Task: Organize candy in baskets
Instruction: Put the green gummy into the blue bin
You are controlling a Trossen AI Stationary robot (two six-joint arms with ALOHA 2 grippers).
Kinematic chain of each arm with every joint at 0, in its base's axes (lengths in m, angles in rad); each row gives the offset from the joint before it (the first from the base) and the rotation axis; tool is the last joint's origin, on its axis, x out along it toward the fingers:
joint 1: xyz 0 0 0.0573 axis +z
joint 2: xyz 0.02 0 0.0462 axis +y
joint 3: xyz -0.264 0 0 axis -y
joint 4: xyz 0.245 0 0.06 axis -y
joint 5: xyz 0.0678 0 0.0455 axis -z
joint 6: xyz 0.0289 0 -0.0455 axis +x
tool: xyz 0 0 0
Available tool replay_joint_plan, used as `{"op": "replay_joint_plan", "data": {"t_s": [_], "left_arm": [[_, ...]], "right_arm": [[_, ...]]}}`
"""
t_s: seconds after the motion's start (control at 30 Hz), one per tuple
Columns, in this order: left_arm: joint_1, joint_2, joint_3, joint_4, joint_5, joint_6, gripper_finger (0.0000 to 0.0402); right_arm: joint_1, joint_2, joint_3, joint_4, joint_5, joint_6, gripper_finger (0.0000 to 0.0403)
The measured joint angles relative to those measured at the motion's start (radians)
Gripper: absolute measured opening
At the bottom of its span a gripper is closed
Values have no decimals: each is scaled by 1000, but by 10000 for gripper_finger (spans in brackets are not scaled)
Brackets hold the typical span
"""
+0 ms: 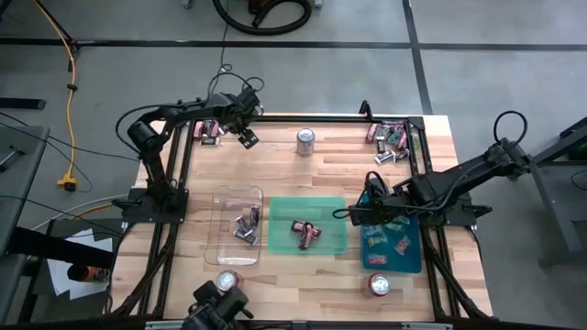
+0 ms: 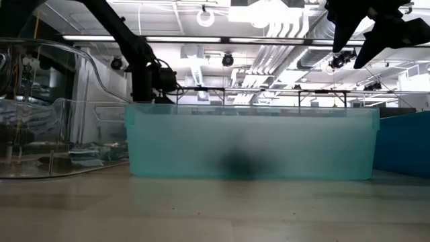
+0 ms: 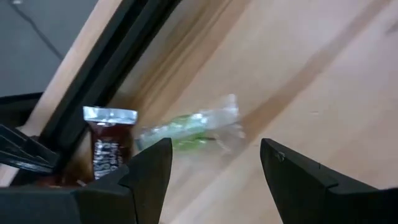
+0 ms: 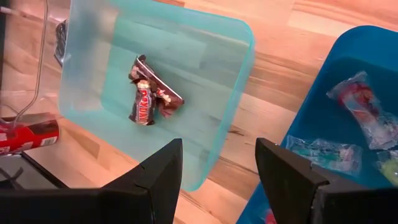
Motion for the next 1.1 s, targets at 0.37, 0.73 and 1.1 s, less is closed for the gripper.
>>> {"op": "replay_joint_plan", "data": {"t_s": [0.37,0.73,1.1], "left_arm": [[-1,88,2,29,-102,27,230],[-16,79,0,10,-62,-16,28],[-54,-220,-12,-15,438,-74,1]], "right_arm": [[0,0,0,0,0,8,197],[0,0,0,0,0,8,197],[0,0,0,168,107,-180,197]]}}
